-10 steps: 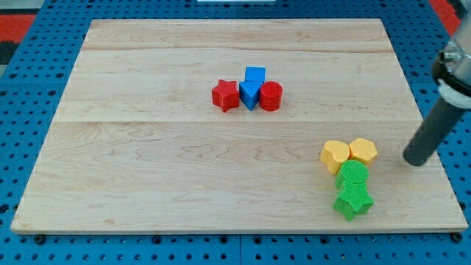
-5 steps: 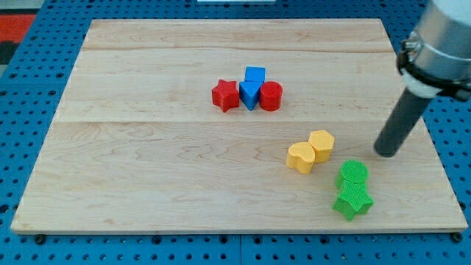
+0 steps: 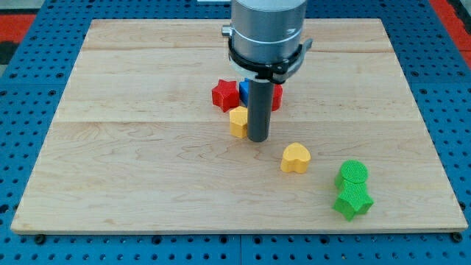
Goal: Push the yellow hexagon into the red star
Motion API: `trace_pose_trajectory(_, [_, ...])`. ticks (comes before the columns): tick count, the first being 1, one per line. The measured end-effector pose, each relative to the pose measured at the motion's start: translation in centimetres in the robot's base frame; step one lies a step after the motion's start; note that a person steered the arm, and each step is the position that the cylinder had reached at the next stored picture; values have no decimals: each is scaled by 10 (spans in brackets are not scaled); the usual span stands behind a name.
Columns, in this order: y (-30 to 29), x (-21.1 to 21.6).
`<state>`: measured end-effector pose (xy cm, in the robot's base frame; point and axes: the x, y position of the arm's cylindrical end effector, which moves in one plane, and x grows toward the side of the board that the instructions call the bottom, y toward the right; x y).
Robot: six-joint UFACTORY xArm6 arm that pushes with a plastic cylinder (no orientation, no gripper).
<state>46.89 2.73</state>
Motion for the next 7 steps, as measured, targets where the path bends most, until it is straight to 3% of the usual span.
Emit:
trace_pose_trajectory(1, [3,-9])
trace_pose_trajectory(3, [-25,38])
trace_pose_trajectory(4, [-47,14])
trace_pose_trajectory(7, [-16,-23])
